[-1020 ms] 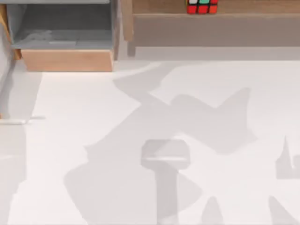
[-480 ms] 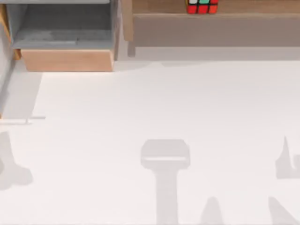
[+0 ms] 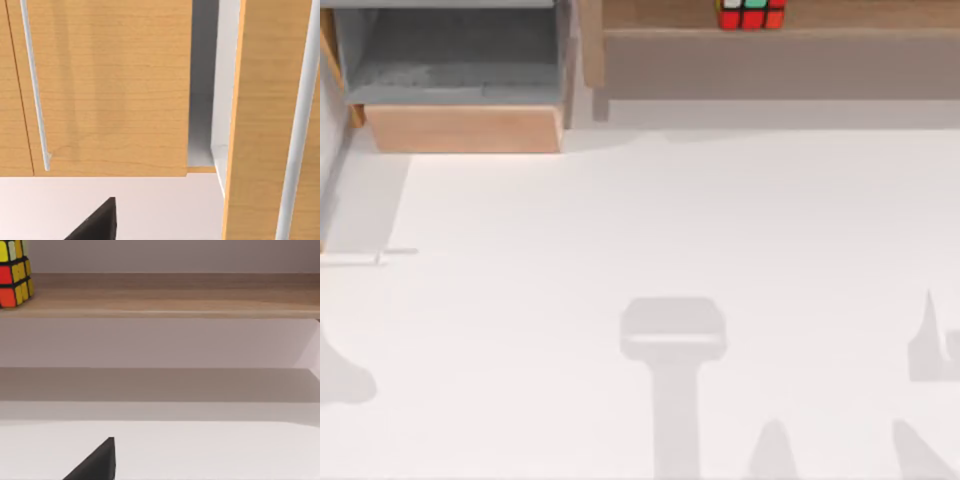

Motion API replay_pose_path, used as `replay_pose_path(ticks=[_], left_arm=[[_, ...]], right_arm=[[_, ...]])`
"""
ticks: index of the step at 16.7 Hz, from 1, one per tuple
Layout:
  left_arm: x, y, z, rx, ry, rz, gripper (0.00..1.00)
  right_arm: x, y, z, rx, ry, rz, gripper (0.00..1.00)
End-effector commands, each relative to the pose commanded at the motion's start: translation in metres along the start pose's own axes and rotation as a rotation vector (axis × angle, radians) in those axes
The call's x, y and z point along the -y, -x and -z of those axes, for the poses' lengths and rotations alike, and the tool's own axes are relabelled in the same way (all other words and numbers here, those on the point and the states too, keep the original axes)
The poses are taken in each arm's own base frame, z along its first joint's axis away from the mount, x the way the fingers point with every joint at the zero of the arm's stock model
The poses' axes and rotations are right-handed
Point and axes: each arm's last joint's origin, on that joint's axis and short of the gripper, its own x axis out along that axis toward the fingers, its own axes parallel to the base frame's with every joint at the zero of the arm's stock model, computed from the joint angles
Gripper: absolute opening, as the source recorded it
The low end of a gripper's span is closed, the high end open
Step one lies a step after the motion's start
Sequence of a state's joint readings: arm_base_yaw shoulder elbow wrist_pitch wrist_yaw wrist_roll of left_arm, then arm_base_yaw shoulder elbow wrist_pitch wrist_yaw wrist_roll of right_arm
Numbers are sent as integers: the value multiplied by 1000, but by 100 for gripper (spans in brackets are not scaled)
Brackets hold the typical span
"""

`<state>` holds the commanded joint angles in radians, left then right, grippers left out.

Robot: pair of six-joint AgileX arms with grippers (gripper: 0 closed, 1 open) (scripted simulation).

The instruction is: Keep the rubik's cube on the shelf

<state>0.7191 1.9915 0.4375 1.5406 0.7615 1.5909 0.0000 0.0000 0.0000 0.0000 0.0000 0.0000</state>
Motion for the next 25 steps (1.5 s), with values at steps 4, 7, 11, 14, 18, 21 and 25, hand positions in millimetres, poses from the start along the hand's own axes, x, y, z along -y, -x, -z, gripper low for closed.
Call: replay_pose_path(ticks=[4,7,11,14,18,21,25], left_arm=[[0,-8,0,0,0,0,100],[0,-22,0,0,0,0,100],[0,-25,0,0,0,0,100],[0,-25,0,0,0,0,85],[0,-25,0,0,0,0,55],[0,-25,0,0,0,0,32],[0,-25,0,0,0,0,2]], right_arm=[[0,0,0,0,0,0,100],[0,0,0,0,0,0,100],[0,0,0,0,0,0,100],[0,0,0,0,0,0,100],[0,0,0,0,0,0,100],[0,0,0,0,0,0,100],[0,0,0,0,0,0,100]])
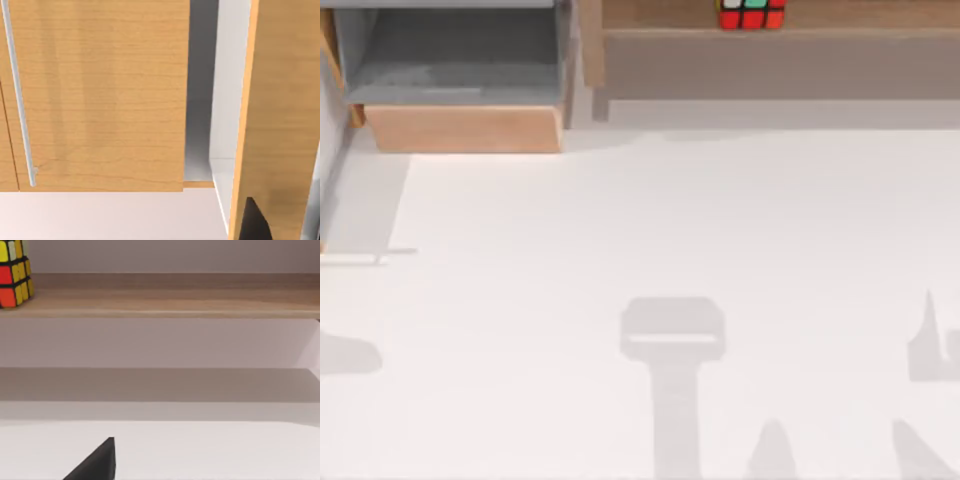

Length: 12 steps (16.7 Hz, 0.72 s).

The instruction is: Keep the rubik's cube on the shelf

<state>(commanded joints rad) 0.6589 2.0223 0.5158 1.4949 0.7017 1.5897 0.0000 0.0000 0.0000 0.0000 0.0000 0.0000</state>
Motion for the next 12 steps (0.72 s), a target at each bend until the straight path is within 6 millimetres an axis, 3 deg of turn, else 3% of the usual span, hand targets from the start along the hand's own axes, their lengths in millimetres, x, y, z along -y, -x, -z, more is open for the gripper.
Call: replay_pose_path(ticks=[9,12], left_arm=[[4,1,0,-2,16,16,0],[6,-11,1,0,16,21,0]], right_arm=[[0,0,0,0,0,0,100],[0,0,0,0,0,0,100]])
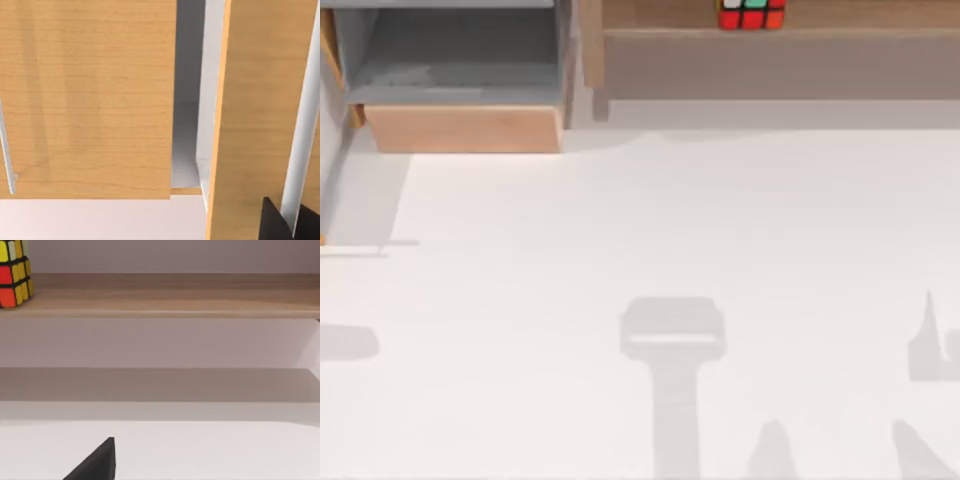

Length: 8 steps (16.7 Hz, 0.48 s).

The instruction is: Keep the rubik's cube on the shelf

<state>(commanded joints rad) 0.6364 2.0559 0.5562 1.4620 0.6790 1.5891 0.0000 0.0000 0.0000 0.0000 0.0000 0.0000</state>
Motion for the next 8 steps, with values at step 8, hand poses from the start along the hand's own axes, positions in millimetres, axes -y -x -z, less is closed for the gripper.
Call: replay_pose_path(ticks=[8], left_arm=[[-3,-51,-1,-2,0,-5,0]], right_arm=[[0,0,0,0,0,0,100]])
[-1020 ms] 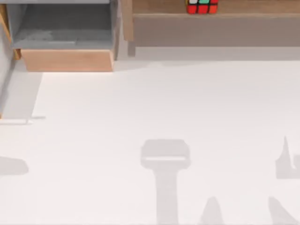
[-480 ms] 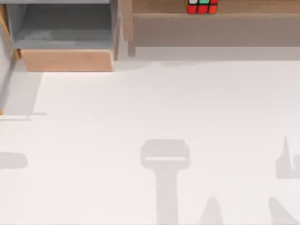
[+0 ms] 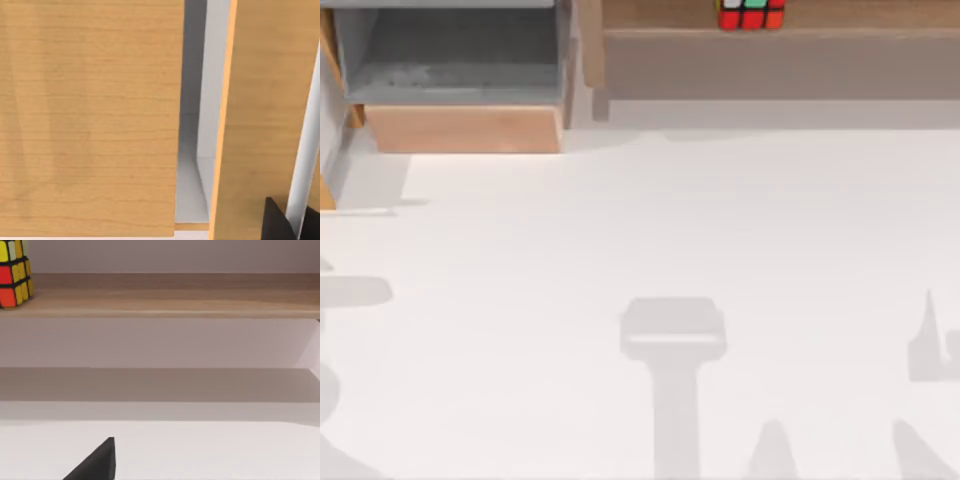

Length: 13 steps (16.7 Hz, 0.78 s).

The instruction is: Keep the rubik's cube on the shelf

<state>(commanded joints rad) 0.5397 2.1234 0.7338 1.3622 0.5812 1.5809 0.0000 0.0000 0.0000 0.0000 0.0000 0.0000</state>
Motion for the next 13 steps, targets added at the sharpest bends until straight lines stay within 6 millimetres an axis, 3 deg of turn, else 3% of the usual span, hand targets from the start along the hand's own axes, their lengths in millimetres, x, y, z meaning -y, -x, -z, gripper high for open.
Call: replay_pose_path(ticks=[3,10,13], left_arm=[[4,-3,0,-4,11,17,0],[-1,-59,2,-4,2,1,0],[0,-61,1,-5,5,6,0]], right_arm=[[0,0,0,0,0,0,100],[0,0,0,0,0,0,100],[0,0,0,0,0,0,100]])
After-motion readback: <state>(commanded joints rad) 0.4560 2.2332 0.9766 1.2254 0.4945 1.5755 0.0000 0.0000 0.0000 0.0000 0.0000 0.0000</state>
